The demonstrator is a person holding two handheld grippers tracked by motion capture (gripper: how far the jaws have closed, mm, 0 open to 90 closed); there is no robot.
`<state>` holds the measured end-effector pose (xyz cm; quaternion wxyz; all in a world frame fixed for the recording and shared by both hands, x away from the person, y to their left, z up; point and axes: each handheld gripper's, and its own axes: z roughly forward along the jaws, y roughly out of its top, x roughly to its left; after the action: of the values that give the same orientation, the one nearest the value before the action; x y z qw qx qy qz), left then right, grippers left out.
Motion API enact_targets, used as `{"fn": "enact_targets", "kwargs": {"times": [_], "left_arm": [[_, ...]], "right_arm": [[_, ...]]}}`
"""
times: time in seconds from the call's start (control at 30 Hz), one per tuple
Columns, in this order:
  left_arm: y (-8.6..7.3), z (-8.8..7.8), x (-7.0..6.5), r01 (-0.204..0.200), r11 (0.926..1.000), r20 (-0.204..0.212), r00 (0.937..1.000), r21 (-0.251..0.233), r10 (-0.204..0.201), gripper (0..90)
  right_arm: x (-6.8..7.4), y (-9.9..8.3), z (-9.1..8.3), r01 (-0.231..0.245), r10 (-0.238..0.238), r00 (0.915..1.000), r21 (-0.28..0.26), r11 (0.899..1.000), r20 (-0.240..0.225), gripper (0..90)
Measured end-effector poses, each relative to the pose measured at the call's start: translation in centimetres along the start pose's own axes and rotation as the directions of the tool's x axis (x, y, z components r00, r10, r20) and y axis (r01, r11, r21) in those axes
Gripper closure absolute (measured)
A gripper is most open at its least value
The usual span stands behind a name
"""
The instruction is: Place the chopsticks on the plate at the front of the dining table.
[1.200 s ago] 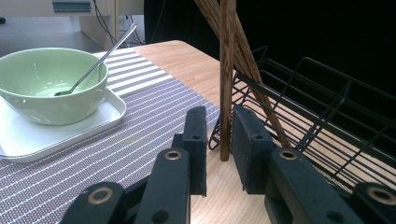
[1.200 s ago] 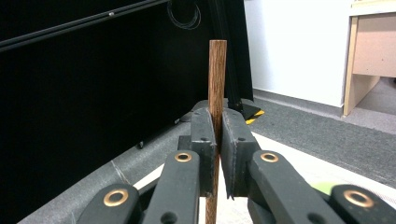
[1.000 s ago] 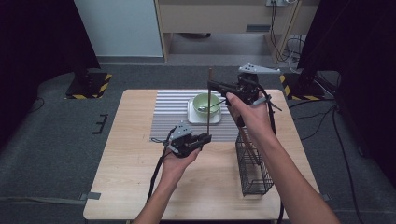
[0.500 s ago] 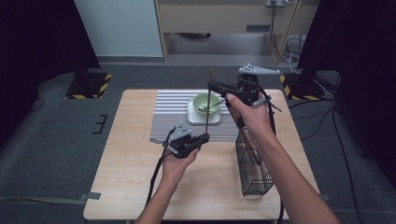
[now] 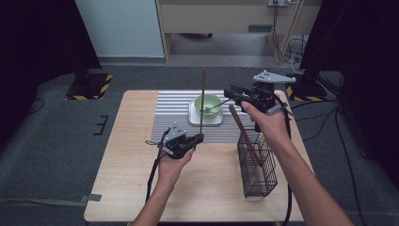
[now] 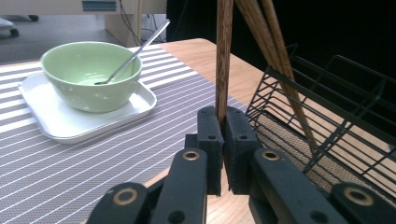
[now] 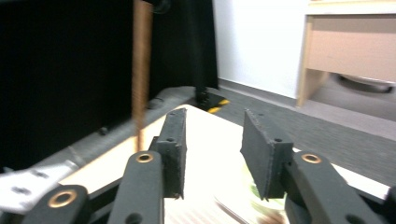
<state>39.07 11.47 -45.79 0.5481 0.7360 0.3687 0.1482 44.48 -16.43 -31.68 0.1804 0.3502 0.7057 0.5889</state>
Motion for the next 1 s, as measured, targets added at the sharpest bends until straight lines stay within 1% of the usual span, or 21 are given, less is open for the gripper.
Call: {"fn": "enact_targets", "kwargs": {"times": [0.1,0.13,0.27,0.3,0.33,0.37,0.4,0.43,0.5,0.57,0.6,0.63,0.7,0.73,0.8,0.83,0.87,0.9,0.93,0.97,1.0], "left_arm": [[0.1,-0.3,0.2,0.005,1.0,-0.013,0.9999,-0.008,-0.005,86.1],[0.1,-0.4,0.3,0.005,0.9999,-0.017,0.9998,-0.01,-0.005,86.1],[0.1,-0.8,0.6,0.005,1.0,-0.037,0.9993,-0.007,-0.006,86.0],[0.2,-1.0,0.7,0.005,0.9999,-0.045,0.999,-0.009,-0.005,86.0],[0.2,-1.0,0.7,0.005,0.9999,-0.045,0.999,-0.009,-0.005,86.0],[0.2,-1.2,0.8,0.008,0.9999,-0.051,0.9986,-0.011,-0.008,86.0],[0.2,-1.3,0.9,0.011,0.9999,-0.056,0.9984,-0.013,-0.011,86.0],[0.2,-1.5,1.0,0.013,0.9997,-0.077,0.9969,-0.02,-0.014,86.0],[0.2,-1.7,1.0,0.016,0.9995,-0.083,0.9963,-0.026,-0.018,86.1],[0.2,-1.9,1.1,0.01,0.9997,-0.096,0.9953,-0.024,-0.013,86.1],[0.2,-1.9,1.1,0.01,0.9997,-0.098,0.9951,-0.022,-0.012,86.1],[0.2,-2.0,1.2,0.01,0.9997,-0.102,0.9947,-0.022,-0.013,86.1],[0.3,-2.3,1.3,0.009,0.9997,-0.113,0.9935,-0.022,-0.012,86.0],[0.3,-2.4,1.4,0.014,0.9996,-0.114,0.9933,-0.025,-0.016,86.1],[0.4,-2.5,1.5,0.01,0.9997,-0.124,0.9922,-0.024,-0.013,86.0],[0.4,-2.7,1.5,0.008,0.9997,-0.133,0.9911,-0.024,-0.012,86.0],[0.4,-2.7,1.5,0.008,0.9997,-0.133,0.9911,-0.024,-0.012,86.0],[0.5,-2.9,1.6,0.012,0.9995,-0.135,0.9908,-0.029,-0.016,86.0],[0.5,-2.9,1.6,0.012,0.9995,-0.135,0.9908,-0.029,-0.016,86.0],[0.5,-2.9,1.6,0.013,0.9994,-0.137,0.9904,-0.032,-0.017,86.0],[0.6,-3.0,1.7,0.013,0.9995,-0.141,0.9899,-0.031,-0.017,86.0]], "right_arm": [[-1.6,-0.8,-1.0,-0.008,0.008,0.9986,0.001,1.0,0.053,52.5],[-1.6,-0.8,-1.0,-0.008,0.008,0.9986,0.001,1.0,0.053,52.5],[-3.1,-1.8,-1.8,-0.012,0.011,0.9953,0.009,1.0,0.097,46.5],[-3.7,-2.5,-2.3,-0.013,0.011,0.9914,0.012,1.0,0.131,43.6],[-3.7,-2.5,-2.3,-0.013,0.011,0.9914,0.012,1.0,0.131,43.6],[-4.4,-3.2,-2.7,-0.025,0.024,0.9863,0.001,1.0,0.163,41.3],[-4.4,-3.2,-2.7,-0.025,0.024,0.9863,0.001,1.0,0.163,41.3],[-5.1,-3.9,-3.1,-0.034,0.032,0.9807,0.004,0.999,0.193,39.3],[-5.3,-4.2,-3.2,-0.037,0.036,0.9785,0.001,0.999,0.203,38.7],[-6.1,-4.9,-3.7,-0.047,0.047,0.9717,-0.007,0.999,0.231,36.3],[-6.8,-5.5,-4.1,-0.046,0.047,0.9635,-0.01,0.999,0.263,34.0],[-6.8,-5.5,-4.1,-0.046,0.047,0.9635,-0.01,0.999,0.263,34.0],[-7.5,-6.2,-4.7,-0.059,0.06,0.957,-0.012,0.998,0.284,32.1],[-8.2,-7.0,-5.4,-0.061,0.067,0.9493,-0.03,0.998,0.307,31.9],[-8.4,-7.3,-5.7,-0.067,0.075,0.9471,-0.034,0.997,0.312,30.9],[-9.2,-8.4,-6.3,-0.082,0.087,0.9371,-0.03,0.996,0.338,28.6],[-9.2,-8.4,-6.3,-0.082,0.087,0.9371,-0.03,0.996,0.338,28.6],[-9.9,-9.4,-6.6,-0.088,0.088,0.9272,-0.015,0.996,0.364,26.9],[-9.9,-9.4,-6.6,-0.088,0.088,0.9272,-0.015,0.996,0.364,26.9],[-10.5,-10.4,-6.9,-0.097,0.093,0.9141,-0.01,0.995,0.395,25.5],[-10.5,-10.4,-6.9,-0.097,0.093,0.9141,-0.01,0.995,0.395,25.5]]}}
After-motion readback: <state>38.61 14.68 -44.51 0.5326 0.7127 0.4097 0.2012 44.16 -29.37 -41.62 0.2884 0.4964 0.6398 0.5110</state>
